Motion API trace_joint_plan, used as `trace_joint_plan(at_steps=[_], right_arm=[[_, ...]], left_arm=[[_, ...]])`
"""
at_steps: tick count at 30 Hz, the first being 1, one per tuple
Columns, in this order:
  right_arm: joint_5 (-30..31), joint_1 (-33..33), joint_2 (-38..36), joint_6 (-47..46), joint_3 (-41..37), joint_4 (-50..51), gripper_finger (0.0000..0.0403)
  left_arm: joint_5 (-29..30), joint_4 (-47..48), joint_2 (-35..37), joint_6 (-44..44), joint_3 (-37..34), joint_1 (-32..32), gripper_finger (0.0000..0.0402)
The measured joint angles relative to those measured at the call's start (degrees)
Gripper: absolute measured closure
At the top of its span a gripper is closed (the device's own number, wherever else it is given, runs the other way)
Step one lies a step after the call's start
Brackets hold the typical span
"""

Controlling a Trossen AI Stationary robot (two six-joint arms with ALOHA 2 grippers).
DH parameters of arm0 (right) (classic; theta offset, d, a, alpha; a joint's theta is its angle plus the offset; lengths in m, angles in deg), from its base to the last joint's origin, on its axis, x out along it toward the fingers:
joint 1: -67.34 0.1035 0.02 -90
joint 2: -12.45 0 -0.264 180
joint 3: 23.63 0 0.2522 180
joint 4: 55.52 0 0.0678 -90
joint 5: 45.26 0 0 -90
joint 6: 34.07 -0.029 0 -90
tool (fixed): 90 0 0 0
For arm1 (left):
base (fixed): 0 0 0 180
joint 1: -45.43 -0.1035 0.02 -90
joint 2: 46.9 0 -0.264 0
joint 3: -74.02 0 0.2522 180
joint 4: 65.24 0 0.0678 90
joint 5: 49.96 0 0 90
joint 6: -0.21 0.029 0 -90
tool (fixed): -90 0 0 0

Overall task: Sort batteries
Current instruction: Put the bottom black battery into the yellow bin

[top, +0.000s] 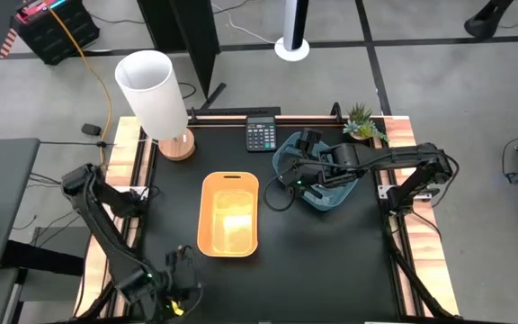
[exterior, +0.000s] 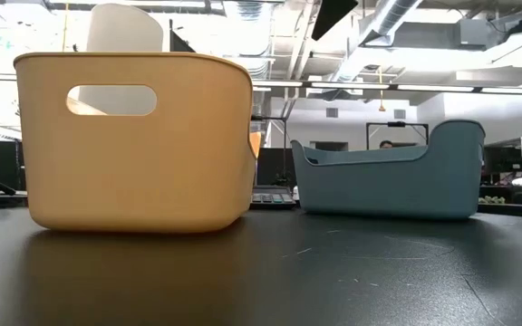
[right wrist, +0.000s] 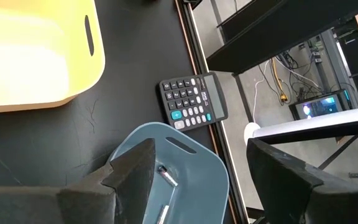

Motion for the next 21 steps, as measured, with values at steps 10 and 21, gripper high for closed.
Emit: trace_joint_plan(at_steps=[10,21], right_arm=[[0.0,0.0,0.0,-0.37,0.0,0.0,0.0133],[0.0,0.11,0.0,-0.44,-0.01,0.07,0.0133]], left_arm=[[19.41,0.54,5.9,12.52,0.8,-10.58,0.0358],[13.16,9.94,5.33,17.68,0.78,-22.66,0.033]])
